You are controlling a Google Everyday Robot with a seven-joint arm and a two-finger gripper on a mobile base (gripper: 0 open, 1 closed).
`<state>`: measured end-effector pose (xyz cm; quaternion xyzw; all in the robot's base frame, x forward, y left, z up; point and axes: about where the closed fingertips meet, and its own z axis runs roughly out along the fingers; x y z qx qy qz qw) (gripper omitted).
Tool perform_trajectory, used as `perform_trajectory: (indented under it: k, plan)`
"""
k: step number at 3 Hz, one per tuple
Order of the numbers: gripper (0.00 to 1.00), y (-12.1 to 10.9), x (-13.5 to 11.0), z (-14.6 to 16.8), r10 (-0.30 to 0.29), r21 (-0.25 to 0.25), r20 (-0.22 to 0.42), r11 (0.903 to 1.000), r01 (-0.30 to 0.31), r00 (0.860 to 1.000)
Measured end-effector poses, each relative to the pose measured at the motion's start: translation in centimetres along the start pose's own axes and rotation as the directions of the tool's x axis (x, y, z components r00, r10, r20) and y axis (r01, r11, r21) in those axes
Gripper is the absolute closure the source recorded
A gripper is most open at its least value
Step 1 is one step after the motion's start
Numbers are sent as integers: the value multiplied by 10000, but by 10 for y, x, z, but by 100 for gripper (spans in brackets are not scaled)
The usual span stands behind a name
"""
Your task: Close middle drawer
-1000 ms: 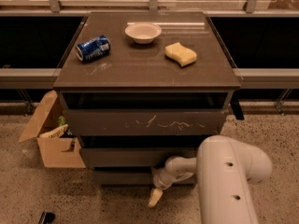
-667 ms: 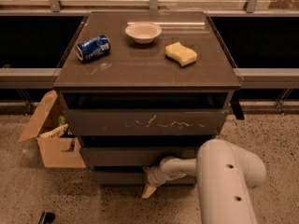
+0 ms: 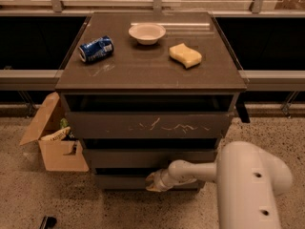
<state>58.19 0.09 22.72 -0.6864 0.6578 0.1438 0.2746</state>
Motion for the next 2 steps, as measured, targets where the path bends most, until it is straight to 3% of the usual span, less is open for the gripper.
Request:
perform_trajectory:
  k: [1,2]
  plan:
    - [96,28,-66,-119,-806,297,971,9965,781,9920]
    - [100,95,-117,-209,-1540,-606,1678,9842,1661,9737]
